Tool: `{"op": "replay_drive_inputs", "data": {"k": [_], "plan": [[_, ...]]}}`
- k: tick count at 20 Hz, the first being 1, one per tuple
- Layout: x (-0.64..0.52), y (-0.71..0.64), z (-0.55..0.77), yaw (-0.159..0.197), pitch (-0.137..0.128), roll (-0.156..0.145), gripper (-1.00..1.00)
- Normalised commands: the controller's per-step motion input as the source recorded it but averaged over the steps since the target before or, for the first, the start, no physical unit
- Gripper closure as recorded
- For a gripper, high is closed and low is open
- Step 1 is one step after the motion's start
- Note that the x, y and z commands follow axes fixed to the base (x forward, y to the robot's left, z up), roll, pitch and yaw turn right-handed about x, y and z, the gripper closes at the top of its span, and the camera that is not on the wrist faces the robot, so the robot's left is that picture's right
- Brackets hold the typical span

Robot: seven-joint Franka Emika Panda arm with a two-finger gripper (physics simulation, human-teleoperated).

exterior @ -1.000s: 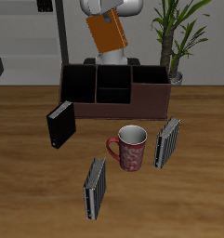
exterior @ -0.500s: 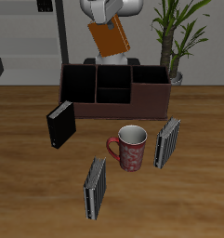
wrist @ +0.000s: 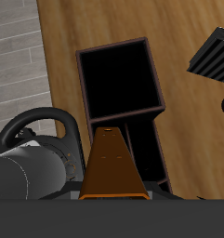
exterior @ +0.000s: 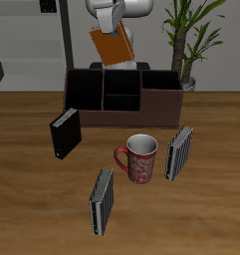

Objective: Place the orange book into the back desk caddy's back compartment

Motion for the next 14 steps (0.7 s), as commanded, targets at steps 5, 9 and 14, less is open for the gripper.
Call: {"op": "replay_drive_inputs", "data": {"k": [5, 9, 14], "plan": [[0.10, -0.07, 0.11, 0.098, -0.048, -0.022, 1.00], [0.10, -0.07, 0.06, 0.092, -0.029, -0.015, 1.00], [0.01, 0.04, -0.12, 0.046, 0.011, 0.009, 1.00]]}}
